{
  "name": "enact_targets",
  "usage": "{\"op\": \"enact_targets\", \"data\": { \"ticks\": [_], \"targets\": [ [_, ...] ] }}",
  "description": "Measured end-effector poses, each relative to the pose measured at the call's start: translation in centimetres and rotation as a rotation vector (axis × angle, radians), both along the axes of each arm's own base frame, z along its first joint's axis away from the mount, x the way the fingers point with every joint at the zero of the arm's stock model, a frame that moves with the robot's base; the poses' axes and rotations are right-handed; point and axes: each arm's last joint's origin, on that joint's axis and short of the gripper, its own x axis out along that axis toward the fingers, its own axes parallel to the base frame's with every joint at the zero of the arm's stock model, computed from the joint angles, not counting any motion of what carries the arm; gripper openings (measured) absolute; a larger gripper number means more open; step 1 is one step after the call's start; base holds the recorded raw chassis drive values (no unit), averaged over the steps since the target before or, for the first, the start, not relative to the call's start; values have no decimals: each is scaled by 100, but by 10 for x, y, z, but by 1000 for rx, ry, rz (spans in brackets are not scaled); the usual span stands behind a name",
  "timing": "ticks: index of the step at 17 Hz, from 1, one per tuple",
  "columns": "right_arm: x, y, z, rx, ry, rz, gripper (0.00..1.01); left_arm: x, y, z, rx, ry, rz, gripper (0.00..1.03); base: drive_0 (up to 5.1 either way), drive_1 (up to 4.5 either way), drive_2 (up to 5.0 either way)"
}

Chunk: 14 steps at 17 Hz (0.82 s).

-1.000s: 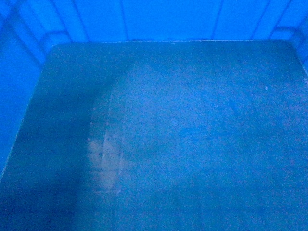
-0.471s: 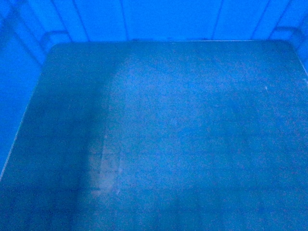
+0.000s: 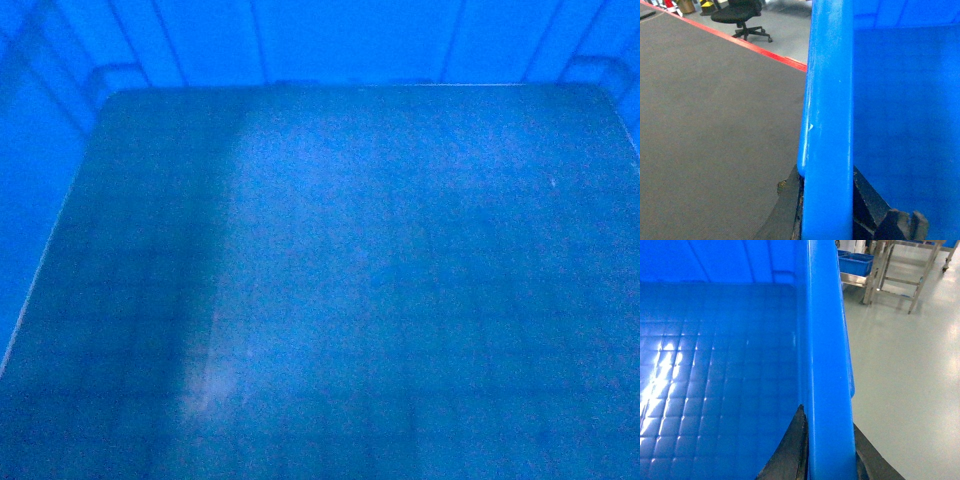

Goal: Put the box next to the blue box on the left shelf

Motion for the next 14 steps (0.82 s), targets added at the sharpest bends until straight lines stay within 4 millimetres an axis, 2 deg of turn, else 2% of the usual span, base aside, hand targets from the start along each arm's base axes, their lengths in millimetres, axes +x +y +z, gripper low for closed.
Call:
{"op": "enact_targets", "data": {
  "ticks": [14],
  "targets": [
    [0,0,0,0,0,0,10,0,0,0,0,0,-1,16,-159,-159,-159]
  ]
}}
